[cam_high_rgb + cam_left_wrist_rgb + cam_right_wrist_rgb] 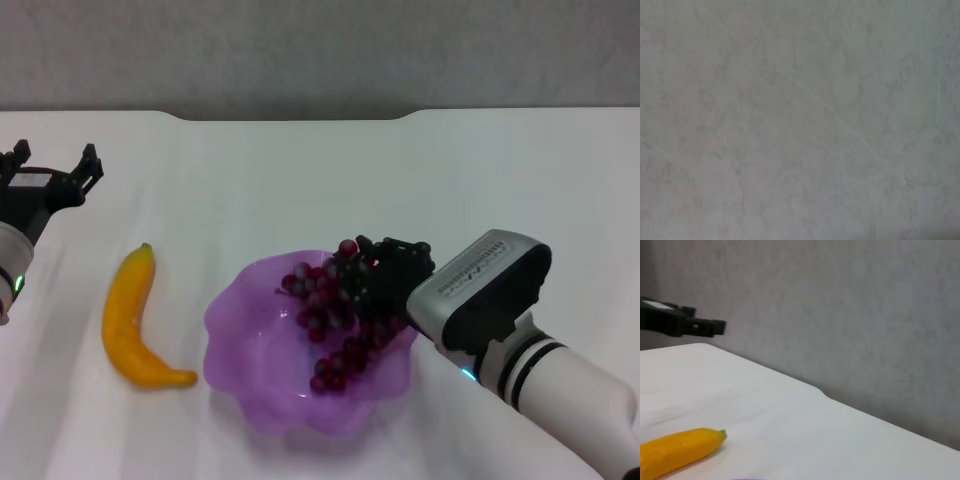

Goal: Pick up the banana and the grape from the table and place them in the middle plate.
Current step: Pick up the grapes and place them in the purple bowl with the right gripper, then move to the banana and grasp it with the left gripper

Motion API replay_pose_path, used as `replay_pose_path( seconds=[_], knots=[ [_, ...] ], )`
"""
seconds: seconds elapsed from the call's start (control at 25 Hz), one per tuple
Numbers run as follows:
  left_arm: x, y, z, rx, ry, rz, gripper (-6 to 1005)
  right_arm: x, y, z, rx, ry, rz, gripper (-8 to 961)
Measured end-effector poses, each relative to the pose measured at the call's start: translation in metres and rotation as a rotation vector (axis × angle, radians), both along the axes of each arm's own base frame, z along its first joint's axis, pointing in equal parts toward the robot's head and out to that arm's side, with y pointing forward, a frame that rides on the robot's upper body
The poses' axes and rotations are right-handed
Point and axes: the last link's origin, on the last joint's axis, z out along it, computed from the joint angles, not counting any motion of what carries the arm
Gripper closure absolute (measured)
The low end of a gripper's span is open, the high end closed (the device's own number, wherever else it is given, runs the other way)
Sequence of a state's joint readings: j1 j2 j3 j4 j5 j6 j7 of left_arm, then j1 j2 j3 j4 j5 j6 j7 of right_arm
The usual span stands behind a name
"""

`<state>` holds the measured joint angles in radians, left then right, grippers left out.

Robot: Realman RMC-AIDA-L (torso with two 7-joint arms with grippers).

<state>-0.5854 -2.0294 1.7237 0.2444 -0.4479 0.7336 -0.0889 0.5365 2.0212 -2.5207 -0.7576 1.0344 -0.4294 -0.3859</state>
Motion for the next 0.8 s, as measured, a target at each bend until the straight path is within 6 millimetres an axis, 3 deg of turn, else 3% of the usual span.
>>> replay_pose_path(
  seconds=[0.44, 0.68, 0.8],
  knots=[
    [0.001, 0.000, 0.000, 0.000, 0.000, -0.001, 122, 0.002, 0.005, 0.010, 0.062, 0.068, -0.011, 545],
    [0.001, 0.000, 0.000, -0.002, 0.001, -0.002, 122, 0.006, 0.012, 0.021, 0.114, 0.094, -0.016, 304],
    [-0.001, -0.001, 0.000, -0.002, 0.001, 0.002, 121, 0.009, 0.014, 0.030, 0.169, 0.126, -0.017, 87]
  ],
)
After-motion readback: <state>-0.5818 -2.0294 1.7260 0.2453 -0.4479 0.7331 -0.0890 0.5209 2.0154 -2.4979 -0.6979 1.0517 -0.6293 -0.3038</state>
